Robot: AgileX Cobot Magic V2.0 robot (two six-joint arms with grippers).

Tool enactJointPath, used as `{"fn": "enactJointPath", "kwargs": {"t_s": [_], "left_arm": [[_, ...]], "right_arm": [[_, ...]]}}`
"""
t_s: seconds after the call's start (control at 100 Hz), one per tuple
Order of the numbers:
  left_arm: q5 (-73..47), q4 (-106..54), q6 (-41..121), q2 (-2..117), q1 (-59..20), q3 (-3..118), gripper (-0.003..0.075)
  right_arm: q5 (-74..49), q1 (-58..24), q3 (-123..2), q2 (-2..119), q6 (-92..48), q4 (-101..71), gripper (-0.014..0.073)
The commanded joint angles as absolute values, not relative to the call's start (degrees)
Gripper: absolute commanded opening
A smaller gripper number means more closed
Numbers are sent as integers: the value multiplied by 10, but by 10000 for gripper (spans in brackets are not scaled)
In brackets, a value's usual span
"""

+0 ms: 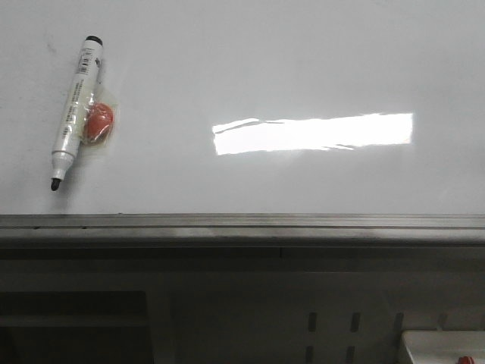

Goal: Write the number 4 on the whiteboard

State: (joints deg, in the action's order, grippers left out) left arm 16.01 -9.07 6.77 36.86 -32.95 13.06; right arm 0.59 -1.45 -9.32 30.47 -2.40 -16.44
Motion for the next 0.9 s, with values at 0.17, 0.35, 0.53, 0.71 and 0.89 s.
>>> {"fn": "enactJointPath", "kwargs": {"t_s": [0.17, 0.35, 0.53, 0.71, 0.89], "left_arm": [[220, -144, 62, 466, -435, 165, 389], [255, -140, 62, 542, -445, 186, 389], [279, -158, 62, 587, -445, 191, 389], [303, -181, 62, 608, -445, 191, 389], [307, -201, 62, 635, -445, 191, 389]], "right_arm": [[59, -15, -116, 310, -25, -163, -54], [59, -15, -116, 310, -25, -163, -54], [59, -15, -116, 310, -25, -163, -54], [59, -15, -116, 310, -25, -163, -54], [58, -15, -120, 310, -25, -163, -54]]}}
